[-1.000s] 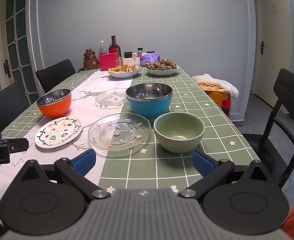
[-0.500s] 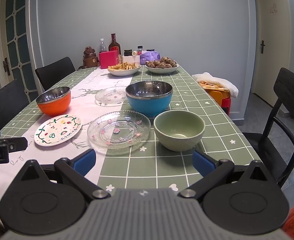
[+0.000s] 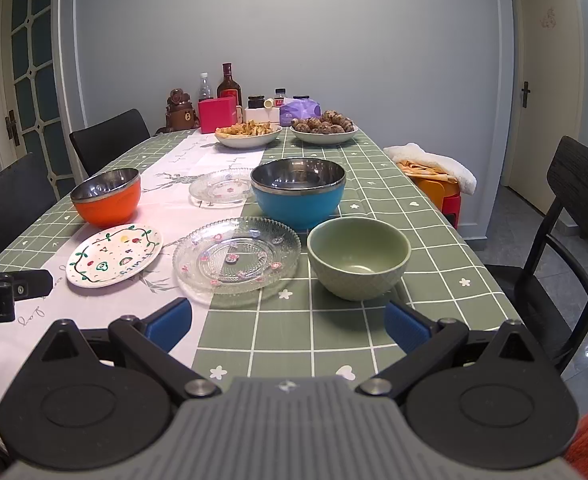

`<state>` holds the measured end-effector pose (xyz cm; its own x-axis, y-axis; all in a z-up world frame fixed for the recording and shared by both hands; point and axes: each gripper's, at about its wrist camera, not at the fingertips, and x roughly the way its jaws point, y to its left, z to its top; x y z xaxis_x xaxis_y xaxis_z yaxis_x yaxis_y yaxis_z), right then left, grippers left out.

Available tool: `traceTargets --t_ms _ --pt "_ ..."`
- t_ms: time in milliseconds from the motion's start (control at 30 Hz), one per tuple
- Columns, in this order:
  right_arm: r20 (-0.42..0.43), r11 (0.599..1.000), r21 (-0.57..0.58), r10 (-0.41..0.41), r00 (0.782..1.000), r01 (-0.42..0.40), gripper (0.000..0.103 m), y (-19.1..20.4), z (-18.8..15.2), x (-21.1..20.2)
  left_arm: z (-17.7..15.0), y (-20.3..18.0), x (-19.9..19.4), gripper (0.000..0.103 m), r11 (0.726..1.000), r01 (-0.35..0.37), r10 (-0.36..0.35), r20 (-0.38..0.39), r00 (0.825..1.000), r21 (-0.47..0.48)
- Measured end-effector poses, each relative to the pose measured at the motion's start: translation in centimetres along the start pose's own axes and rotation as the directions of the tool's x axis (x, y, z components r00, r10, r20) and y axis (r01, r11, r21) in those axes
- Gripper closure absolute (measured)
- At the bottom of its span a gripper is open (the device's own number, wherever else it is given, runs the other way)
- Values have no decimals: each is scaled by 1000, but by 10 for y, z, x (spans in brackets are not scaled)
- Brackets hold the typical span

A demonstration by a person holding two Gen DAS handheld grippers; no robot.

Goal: Organize plates and bowls

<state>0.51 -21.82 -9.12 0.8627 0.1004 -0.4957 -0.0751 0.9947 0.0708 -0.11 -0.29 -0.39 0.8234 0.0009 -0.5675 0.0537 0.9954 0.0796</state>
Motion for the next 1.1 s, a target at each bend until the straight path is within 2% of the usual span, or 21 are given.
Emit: traceTargets --t_ms 1100 --pt "-8 1000 -11 -3 1000 3 3 1 -3 1 0 0 1 0 1000 -1 1 -3 1000 1"
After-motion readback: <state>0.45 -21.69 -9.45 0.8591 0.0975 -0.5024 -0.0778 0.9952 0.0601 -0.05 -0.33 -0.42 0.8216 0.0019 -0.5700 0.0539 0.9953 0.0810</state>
